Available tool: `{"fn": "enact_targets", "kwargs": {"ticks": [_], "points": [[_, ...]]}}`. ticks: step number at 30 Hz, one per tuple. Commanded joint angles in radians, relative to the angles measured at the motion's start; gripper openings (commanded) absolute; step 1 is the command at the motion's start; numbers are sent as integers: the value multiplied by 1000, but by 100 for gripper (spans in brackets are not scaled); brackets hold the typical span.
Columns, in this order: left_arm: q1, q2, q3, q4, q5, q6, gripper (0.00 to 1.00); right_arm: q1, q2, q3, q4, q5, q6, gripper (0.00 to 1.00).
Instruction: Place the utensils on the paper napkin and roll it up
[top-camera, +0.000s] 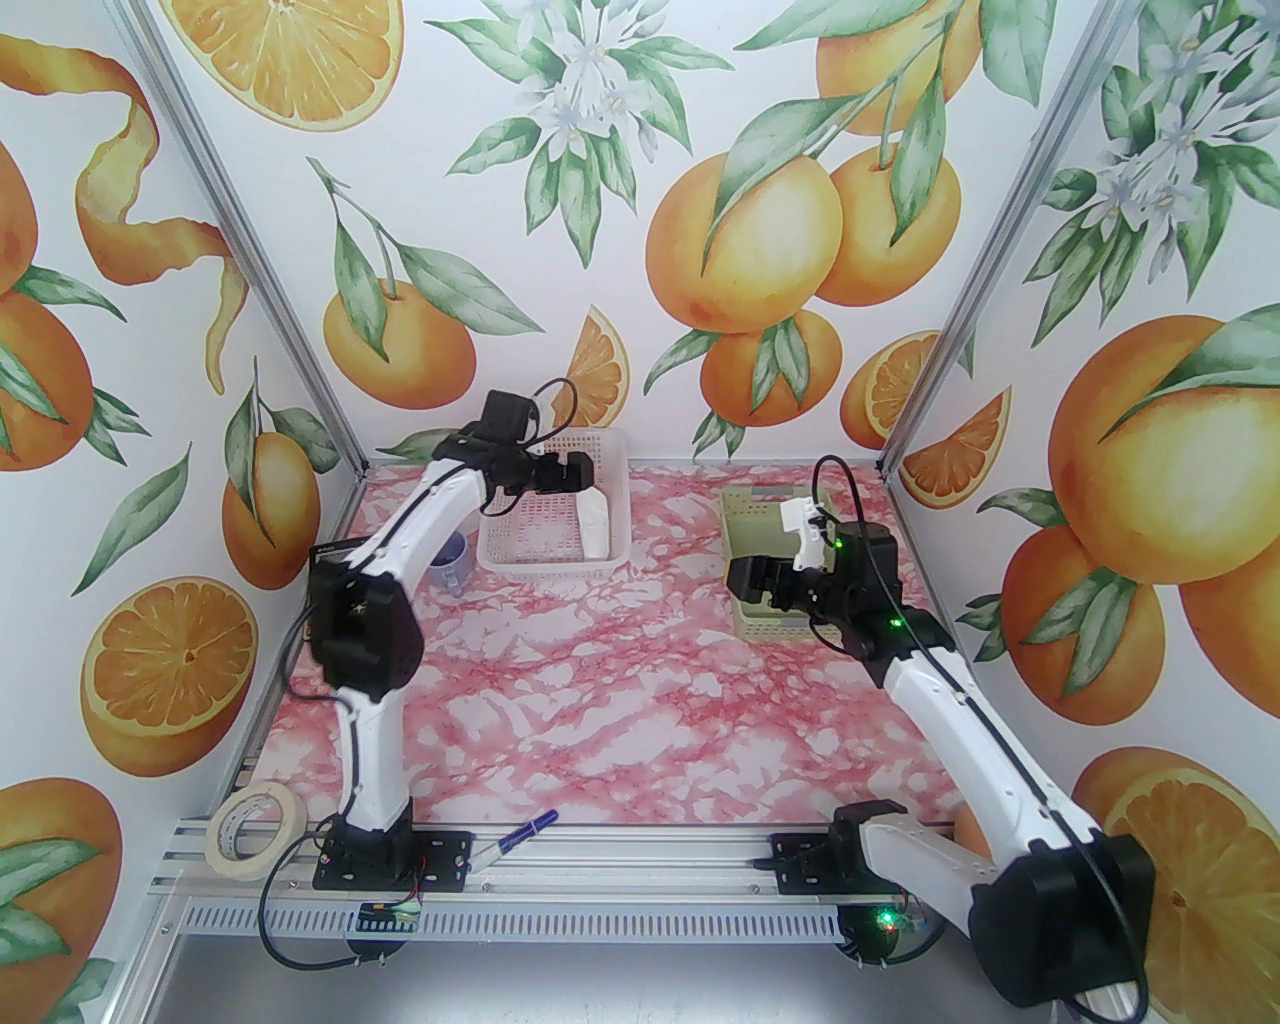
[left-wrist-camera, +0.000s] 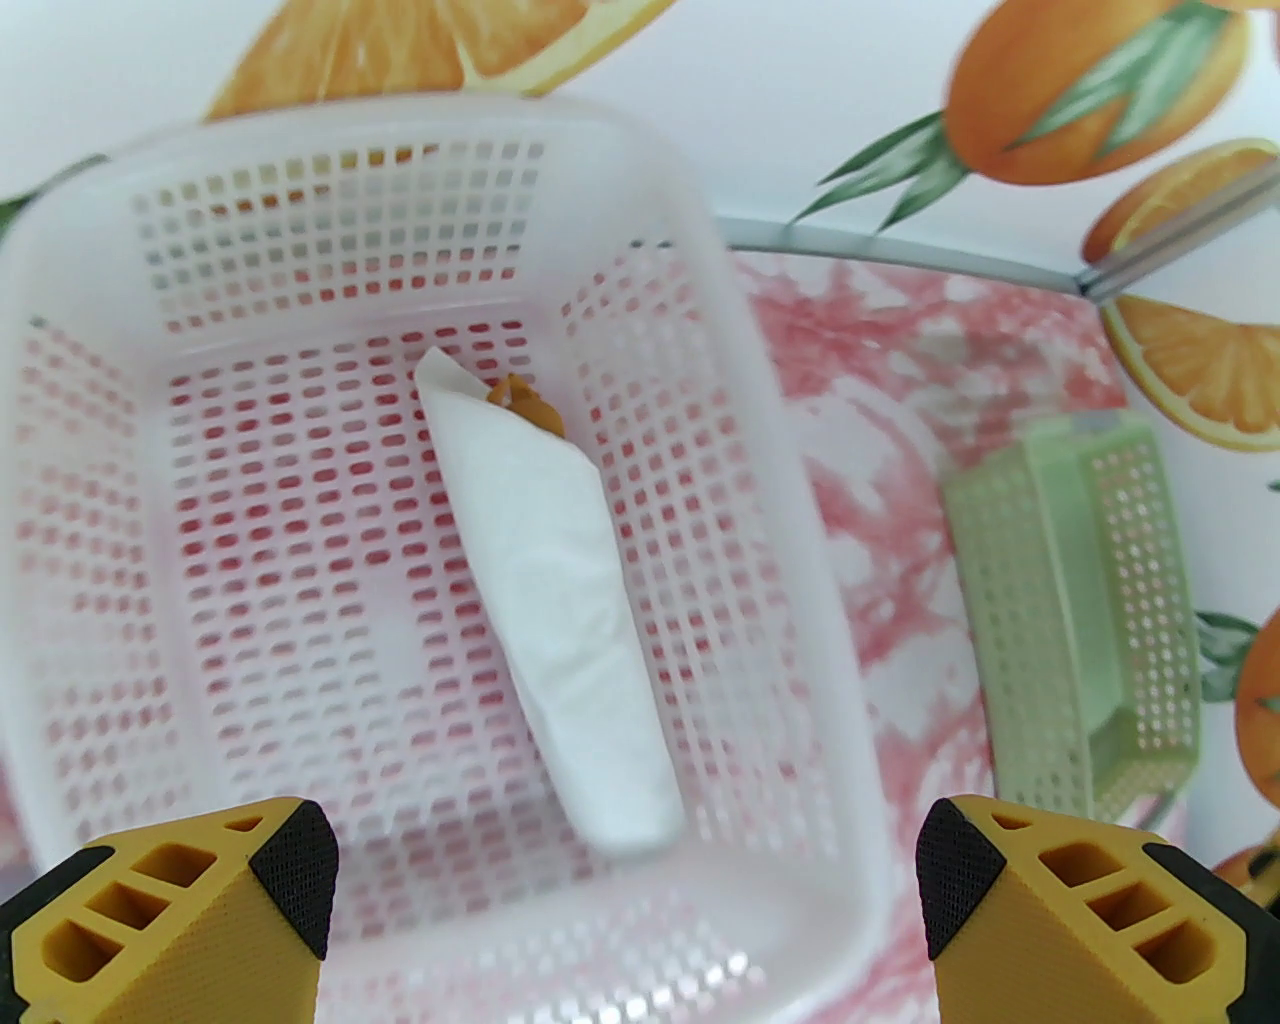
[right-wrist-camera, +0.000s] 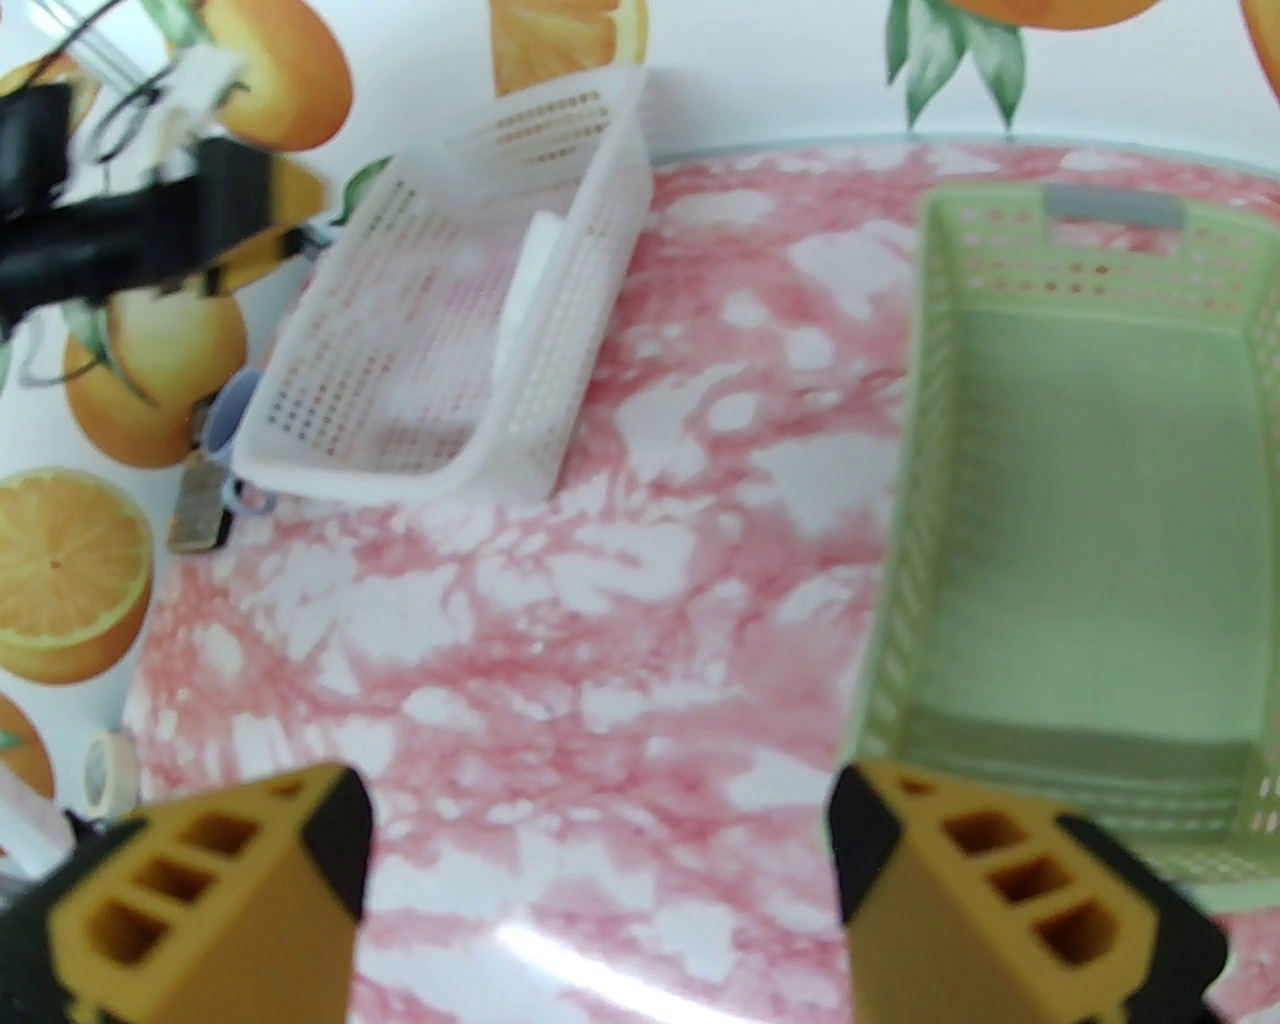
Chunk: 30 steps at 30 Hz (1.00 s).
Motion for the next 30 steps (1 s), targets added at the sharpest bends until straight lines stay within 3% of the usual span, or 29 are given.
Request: {"fn": "enact_targets", "kwargs": {"ticks": [1,8,17,25,30], "points": [[-5,-207,-171,130,-60,36,100,-15,-52,13,-17,102,-9,84],[6,-629,-583,275,-198,50,100,-43,-126,-24,-10,209,-12,86],[38,-996,-965,347,-382,64,100,-56,-186,-129,74,392,-16,100],[97,-1148,-1285,576,-509,100,100,-63,-137,-343,336,641,-23,100],[143,-1100,-1354,666,-536,139,100,-65,-11,-400,524,668,-76,100]]}}
